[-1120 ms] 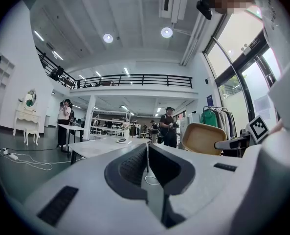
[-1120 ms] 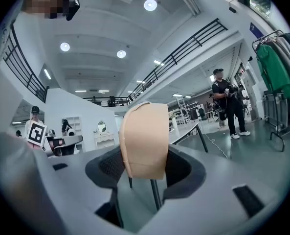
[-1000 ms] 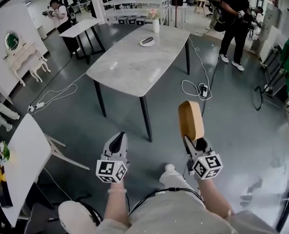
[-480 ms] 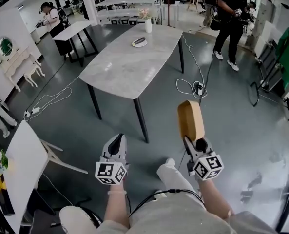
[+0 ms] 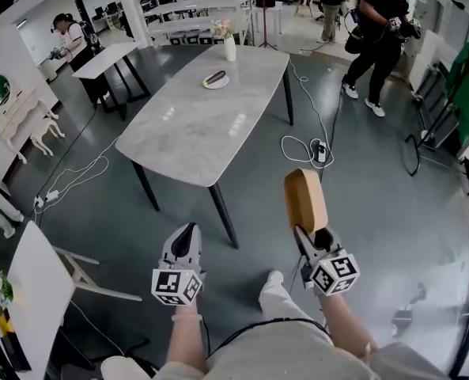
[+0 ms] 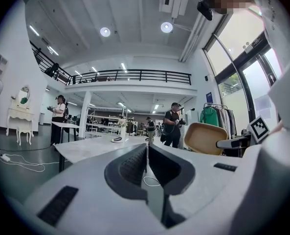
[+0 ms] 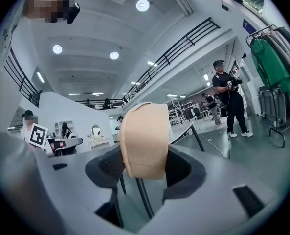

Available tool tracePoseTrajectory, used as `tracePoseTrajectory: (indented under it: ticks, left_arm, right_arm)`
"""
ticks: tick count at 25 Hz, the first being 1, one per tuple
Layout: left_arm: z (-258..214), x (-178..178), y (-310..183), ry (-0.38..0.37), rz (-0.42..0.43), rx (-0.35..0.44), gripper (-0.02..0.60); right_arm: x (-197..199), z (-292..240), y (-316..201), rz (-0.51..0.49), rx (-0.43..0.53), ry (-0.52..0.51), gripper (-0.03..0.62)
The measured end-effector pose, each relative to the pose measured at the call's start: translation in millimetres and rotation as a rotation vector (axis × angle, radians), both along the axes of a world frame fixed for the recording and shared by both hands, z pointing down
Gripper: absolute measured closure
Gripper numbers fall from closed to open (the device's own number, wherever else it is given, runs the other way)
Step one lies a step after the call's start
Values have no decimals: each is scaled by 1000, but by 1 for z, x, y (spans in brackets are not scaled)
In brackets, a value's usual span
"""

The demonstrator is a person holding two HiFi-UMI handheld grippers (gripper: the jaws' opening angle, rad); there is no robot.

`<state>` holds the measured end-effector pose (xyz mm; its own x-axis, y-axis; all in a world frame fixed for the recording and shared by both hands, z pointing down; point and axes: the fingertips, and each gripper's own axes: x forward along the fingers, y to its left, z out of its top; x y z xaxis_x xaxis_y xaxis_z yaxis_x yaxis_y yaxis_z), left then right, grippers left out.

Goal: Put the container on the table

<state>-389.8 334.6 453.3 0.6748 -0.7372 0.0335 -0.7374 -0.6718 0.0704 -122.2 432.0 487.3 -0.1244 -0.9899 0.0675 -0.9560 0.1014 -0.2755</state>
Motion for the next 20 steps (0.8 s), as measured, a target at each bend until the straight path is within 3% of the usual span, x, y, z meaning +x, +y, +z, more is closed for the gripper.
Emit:
tracePoseTrajectory:
  ticks: [20]
  left_arm:
    - [-8, 77, -141, 14, -4, -23, 566]
  right_arm:
    - [73, -10, -137, -16, 0, 2, 365]
